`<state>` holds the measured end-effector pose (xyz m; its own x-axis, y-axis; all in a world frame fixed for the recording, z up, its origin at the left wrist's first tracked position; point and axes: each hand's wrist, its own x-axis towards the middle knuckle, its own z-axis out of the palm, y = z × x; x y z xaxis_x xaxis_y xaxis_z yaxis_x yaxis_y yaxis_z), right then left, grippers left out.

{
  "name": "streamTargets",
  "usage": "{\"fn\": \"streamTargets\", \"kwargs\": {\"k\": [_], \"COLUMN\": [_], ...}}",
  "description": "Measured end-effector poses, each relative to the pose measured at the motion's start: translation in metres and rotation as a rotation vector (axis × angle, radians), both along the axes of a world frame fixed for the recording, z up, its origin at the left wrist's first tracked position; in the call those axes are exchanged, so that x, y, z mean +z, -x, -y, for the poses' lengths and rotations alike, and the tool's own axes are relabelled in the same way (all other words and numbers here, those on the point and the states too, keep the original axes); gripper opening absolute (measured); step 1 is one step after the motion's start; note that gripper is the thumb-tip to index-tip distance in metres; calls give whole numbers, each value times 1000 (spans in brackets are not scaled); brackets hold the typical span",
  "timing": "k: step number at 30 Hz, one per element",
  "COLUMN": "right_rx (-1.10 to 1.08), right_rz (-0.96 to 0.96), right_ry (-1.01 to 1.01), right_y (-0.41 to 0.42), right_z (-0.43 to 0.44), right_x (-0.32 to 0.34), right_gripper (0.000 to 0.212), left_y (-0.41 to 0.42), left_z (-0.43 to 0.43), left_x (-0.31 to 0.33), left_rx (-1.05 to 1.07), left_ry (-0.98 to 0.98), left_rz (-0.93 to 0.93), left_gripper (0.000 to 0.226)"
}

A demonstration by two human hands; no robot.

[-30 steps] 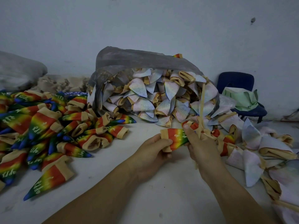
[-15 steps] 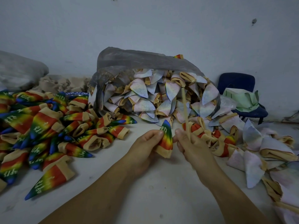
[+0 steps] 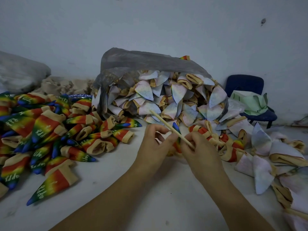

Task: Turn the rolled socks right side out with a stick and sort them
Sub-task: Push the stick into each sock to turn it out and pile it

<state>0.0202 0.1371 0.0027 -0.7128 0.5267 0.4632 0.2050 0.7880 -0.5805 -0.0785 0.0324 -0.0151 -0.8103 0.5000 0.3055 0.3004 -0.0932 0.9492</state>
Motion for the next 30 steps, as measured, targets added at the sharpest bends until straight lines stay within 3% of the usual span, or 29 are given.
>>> {"fn": "streamTargets", "kwargs": {"k": [4,11,15,18,23,28,30], "right_rx": [24,93,90,116,192,179,193], "right_rz": [-9,13,35,-6,-132,-147,-171], "right_ry": [-20,-158,-145,-45,338,398,413], "right_y": [1,-1,1,3,5,6,5], "right_z": [2,8,6,5,9,8,7], "right_x": [-1,0,-3,-5,-1,-2,-1], "right_gripper": [19,8,9,13,15,17,18], "left_y": [-2,0,1,1,-3,-5,0], "left_z": [-1,-1,-2,-2,-1,0,2], "left_x": [-1,4,3,2,5,6,7], "left_rx": [-85,-142,-112,-137,-231,-138,-115], "left_ry": [40,-8,-20,-66,-121,-33,-60], "left_rz": [5,286,306,342,394,264,274], "left_gripper": [6,13,20,26,19,10,32]}}
